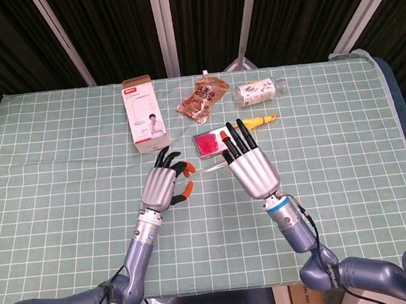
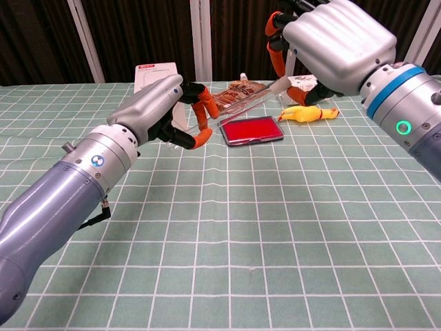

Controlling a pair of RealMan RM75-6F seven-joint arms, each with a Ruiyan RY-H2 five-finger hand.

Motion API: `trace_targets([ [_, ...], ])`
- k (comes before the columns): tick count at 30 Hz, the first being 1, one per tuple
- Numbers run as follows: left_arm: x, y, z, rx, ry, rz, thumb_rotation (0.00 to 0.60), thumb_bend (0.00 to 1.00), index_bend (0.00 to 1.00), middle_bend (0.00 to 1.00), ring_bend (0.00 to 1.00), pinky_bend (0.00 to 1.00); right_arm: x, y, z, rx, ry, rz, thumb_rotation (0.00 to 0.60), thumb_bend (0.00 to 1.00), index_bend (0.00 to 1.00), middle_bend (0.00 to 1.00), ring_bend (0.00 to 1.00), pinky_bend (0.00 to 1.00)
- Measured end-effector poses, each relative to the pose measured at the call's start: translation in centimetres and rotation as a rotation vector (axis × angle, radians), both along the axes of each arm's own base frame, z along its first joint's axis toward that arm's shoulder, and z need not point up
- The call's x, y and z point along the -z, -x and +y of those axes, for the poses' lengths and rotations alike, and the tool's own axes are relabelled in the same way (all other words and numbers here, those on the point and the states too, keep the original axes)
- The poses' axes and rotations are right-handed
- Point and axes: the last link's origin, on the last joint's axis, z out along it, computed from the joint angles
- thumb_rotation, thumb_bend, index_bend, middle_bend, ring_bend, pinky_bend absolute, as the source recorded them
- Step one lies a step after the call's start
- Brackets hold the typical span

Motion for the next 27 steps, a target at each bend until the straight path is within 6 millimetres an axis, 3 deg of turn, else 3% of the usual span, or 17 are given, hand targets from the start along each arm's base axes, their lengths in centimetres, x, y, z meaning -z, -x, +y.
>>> trace_targets([
  [13,0.1,-0.2,0.1,0.002,-0.005,-0.003,0.6,0.64,0.51,0.54,0.17,0.05,0.1,0.0,0.1,-0.005,-0.012,-0.004,0.6,0.37,0.55,0.22,0.0,0.0],
  [15,0.2,-0.2,0.1,0.002,-0.006,-0.005,0.6,0.64,0.51,0.54,0.17,0.05,0.1,0.0,0.1,-0.003,-0.01,-0.003,0.6,0.37,0.43,0.22,0.0,0.0],
  [18,0.1,-0.2,0.1,0.0,-0.008,-0.005,0.6,0.64,0.51,0.54,0.17,0.05,0.0,0.2,0.1,0.005,-0.01,-0.001,0.6,0.37,0.11,0.12,0.0,0.0],
  [19,0.1,-0.1,0.1,-0.001,-0.009,-0.005,0.6,0.64,0.51,0.54,0.17,0.05,0.0,0.3,0.1,0.006,-0.012,-0.001,0.6,0.37,0.06,0.09,0.0,0.0],
  [22,0.0,0.0,0.2,-0.005,-0.013,-0.006,0.6,0.64,0.51,0.54,0.17,0.05,-0.1,0.5,0.2,0.015,-0.016,0.002,0.6,0.37,0.0,0.01,0.0,0.0],
  [27,-0.1,0.1,0.3,-0.006,-0.018,-0.004,0.6,0.64,0.51,0.54,0.17,0.05,-0.2,1.1,0.4,0.037,-0.026,0.002,0.6,0.37,0.0,0.0,0.0,0.0],
])
